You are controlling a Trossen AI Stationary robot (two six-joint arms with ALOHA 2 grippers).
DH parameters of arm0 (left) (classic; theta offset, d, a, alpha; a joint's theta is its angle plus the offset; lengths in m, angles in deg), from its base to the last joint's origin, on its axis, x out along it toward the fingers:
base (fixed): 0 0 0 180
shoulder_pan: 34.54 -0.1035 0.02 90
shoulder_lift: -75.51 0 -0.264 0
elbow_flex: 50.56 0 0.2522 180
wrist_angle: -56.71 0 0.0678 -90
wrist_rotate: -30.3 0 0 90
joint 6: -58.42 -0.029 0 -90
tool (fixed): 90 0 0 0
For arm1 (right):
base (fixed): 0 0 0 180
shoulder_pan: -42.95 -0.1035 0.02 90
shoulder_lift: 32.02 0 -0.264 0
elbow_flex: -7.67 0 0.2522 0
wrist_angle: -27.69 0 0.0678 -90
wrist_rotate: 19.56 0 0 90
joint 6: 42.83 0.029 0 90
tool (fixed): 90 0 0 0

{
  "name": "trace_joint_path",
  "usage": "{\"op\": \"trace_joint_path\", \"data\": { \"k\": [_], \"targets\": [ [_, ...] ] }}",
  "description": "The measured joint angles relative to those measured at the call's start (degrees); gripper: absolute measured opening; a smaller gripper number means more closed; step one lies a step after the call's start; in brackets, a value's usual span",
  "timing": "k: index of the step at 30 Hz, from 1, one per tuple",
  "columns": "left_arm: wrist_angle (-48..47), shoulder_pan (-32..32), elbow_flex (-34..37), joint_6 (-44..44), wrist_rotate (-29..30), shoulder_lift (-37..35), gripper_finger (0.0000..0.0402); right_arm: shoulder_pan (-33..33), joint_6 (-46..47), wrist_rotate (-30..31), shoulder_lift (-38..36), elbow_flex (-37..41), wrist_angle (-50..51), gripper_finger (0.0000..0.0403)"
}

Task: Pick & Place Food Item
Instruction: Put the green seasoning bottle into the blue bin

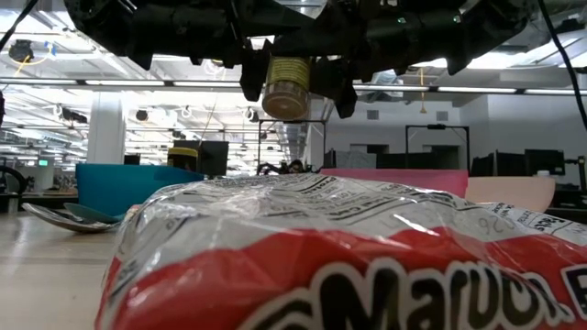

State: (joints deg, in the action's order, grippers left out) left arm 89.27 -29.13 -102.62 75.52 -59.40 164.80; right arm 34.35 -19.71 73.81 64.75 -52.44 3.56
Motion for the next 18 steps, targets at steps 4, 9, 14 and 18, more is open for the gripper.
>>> {"op": "trace_joint_path", "data": {
  "k": [4,9,14,18],
  "targets": [
    [0.0,0.0,0.0,-0.1,0.3,0.0,0.0219,0.0,0.0,-0.1,0.0,0.0,0.1,0.0173],
    [0.0,0.0,0.0,-0.1,0.2,0.0,0.0197,0.0,0.0,-0.1,0.0,0.0,0.2,0.0173],
    [0.0,0.0,0.0,-0.1,0.2,0.0,0.0196,0.0,0.0,-0.1,0.0,0.0,0.2,0.0173],
    [0.0,0.0,0.0,-0.1,0.2,0.0,0.0199,0.0,0.0,-0.1,0.0,0.0,0.2,0.0173]
  ]
}}
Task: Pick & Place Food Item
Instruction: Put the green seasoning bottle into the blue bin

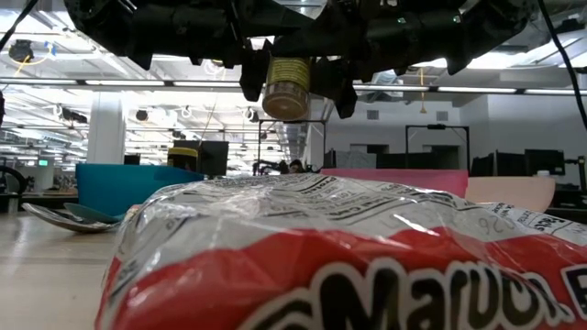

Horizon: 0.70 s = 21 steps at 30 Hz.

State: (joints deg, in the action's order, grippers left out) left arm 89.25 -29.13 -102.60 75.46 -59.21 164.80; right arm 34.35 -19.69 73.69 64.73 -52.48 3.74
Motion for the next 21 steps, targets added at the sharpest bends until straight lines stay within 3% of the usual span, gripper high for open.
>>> {"op": "trace_joint_path", "data": {
  "k": [21],
  "targets": [
    [0.0,0.0,0.0,0.0,0.0,0.0,0.0197,0.0,0.0,0.0,0.0,0.0,0.0,0.0173]
  ]
}}
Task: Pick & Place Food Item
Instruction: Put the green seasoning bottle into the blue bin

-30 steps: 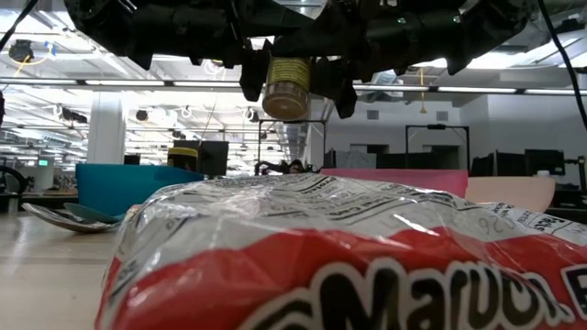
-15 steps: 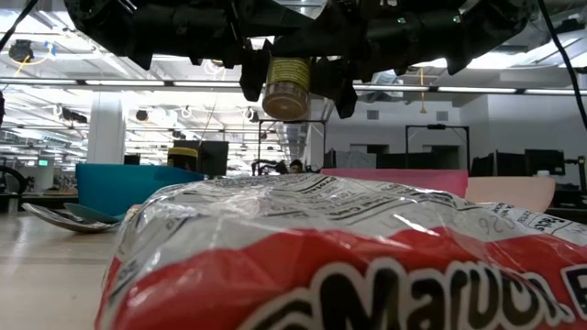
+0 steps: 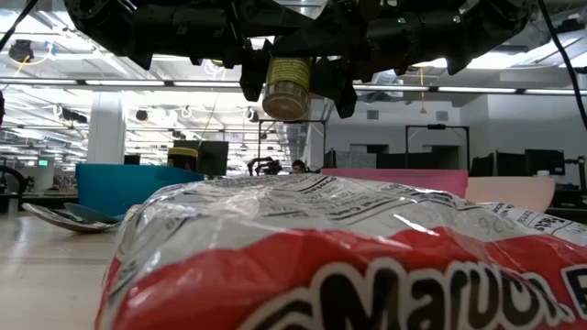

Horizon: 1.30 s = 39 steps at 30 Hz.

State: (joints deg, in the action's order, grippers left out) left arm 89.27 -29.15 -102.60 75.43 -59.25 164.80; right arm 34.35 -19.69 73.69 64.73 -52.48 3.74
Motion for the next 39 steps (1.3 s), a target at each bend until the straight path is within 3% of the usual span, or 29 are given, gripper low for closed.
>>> {"op": "trace_joint_path", "data": {
  "k": [15,28,39],
  "targets": [
    [0.0,0.0,0.0,0.0,0.0,0.0,0.0198,0.0,0.0,-0.2,0.0,0.0,0.0,0.0175],
    [-0.1,0.0,0.0,-0.2,0.0,0.0,0.0197,0.0,0.8,-0.3,0.0,0.0,0.0,0.0238],
    [-0.3,0.0,0.0,-0.1,-0.3,0.0,0.0197,0.4,0.9,-2.7,-0.1,-0.1,1.3,0.0245]
  ]
}}
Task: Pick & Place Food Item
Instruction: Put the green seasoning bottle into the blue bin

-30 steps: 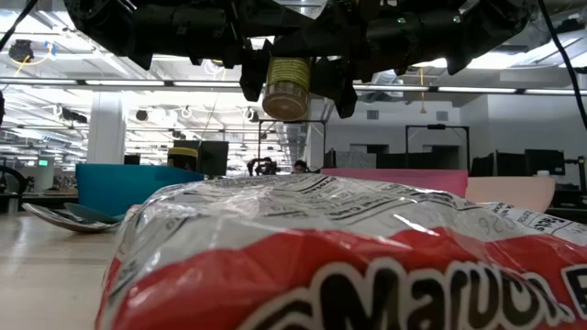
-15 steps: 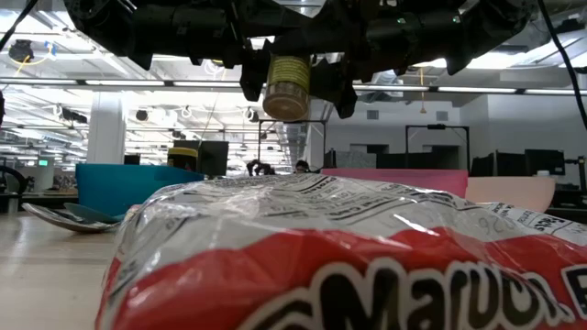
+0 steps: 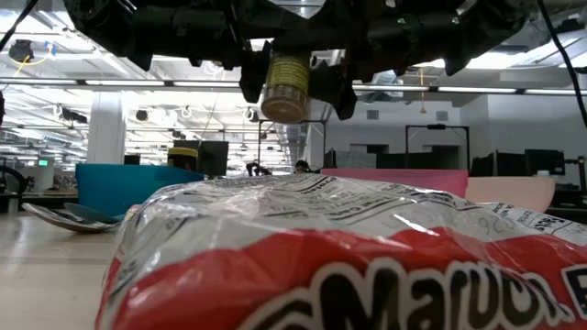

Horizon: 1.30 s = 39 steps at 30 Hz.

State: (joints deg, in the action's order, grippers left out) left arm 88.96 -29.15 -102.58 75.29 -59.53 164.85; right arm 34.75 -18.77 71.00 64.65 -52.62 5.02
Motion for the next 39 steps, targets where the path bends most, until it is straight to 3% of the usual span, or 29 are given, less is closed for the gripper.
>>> {"op": "trace_joint_path", "data": {
  "k": [22,39],
  "targets": [
    [-1.7,-1.2,0.0,0.1,0.4,0.0,0.0198,1.5,-2.9,-4.0,-0.2,0.1,10.3,0.0245],
    [-1.9,-1.2,0.0,0.6,0.3,0.0,0.0197,-1.4,-4.6,-1.6,-10.0,0.1,30.8,0.0245]
  ]
}}
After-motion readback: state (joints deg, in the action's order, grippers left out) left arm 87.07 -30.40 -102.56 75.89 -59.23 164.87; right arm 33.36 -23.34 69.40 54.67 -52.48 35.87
